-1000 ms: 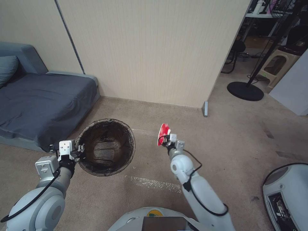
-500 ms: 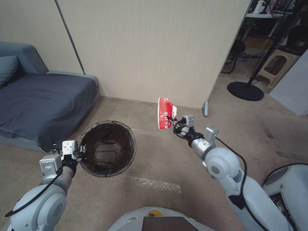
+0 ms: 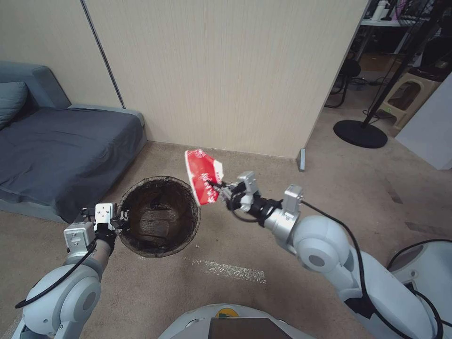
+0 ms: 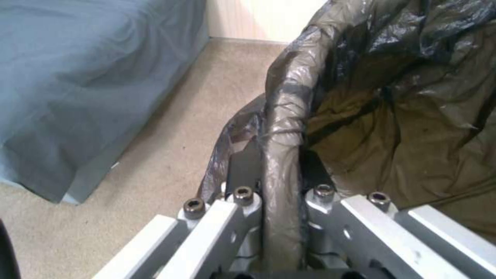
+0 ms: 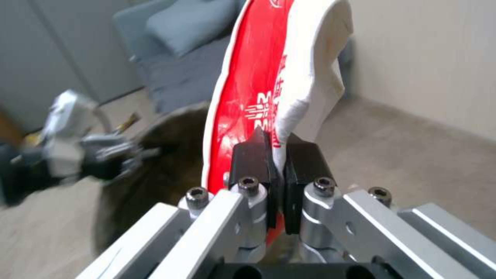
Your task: Pick up the trash bin, then pick up the garbage from the floor and place it into the trash bin.
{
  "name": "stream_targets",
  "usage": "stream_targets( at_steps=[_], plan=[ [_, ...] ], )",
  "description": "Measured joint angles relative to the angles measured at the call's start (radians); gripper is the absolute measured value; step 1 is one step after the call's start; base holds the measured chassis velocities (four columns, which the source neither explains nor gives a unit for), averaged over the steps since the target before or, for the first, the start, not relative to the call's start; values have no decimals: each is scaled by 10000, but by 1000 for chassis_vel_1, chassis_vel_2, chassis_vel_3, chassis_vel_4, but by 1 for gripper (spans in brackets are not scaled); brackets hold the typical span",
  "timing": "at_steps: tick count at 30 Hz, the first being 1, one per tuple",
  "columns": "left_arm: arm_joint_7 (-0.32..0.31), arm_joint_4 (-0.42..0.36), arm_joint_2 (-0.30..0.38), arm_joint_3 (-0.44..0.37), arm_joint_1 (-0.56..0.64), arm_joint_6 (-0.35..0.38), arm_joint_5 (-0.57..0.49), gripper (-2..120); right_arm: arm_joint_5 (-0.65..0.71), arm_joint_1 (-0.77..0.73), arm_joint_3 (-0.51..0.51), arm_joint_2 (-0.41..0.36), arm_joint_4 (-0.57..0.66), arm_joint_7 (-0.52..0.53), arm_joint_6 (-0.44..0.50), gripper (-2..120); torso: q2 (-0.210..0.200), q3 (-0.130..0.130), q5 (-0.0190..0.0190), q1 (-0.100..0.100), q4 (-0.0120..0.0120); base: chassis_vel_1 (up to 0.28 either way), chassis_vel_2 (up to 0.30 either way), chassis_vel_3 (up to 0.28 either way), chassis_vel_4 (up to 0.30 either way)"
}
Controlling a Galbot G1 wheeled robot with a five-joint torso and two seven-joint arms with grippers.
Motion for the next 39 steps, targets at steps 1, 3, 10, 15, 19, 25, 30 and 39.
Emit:
stream_targets(
  at_steps=[1, 3, 10, 15, 19, 25, 30, 39],
  plan=[
    [0, 0, 0, 0, 0, 0, 0, 3, 0, 0, 0, 0, 0, 0, 0, 0, 0, 0, 0, 0, 0, 0, 0, 0, 0],
    [-1, 8, 2, 32, -35, 20, 6, 3, 79, 392, -696, -33, 2, 174, -58, 0, 0, 0, -1, 0, -1, 0, 0, 0, 0],
    [-3, 58, -13, 95, -153, 59, 13, 3, 190, 1203, -1903, 252, -288, 810, -233, 0, 0, 0, -2, 0, -2, 0, 0, 0, 0],
    [-2, 98, -13, 132, -218, 74, 20, 3, 204, 1448, -2489, 549, -517, 1288, -269, 0, 0, 0, -2, 0, -1, 0, 0, 0, 0],
    [2, 138, 23, 161, -268, 90, 21, 3, 214, 1543, -2967, 754, -703, 1610, -299, 0, 0, 0, -2, 0, -2, 0, 0, 0, 0],
    [12, 151, -4, 202, -288, 97, 27, 3, 194, 1687, -3359, 1015, -929, 2012, -523, 17, 0, 0, -1, 0, -2, 0, 0, 0, 0],
    [18, 151, -25, 207, -313, 103, 29, 3, -85, 1856, -3682, 1197, -1206, 2311, -567, 32, 0, 0, -1, 0, -1, 0, 0, 0, 0],
    [43, 152, -89, 205, -326, 112, 32, 3, -287, 2018, -3907, 1367, -1437, 2468, -511, 68, 0, 0, 0, 0, -2, 0, 0, 0, 0]
  ],
)
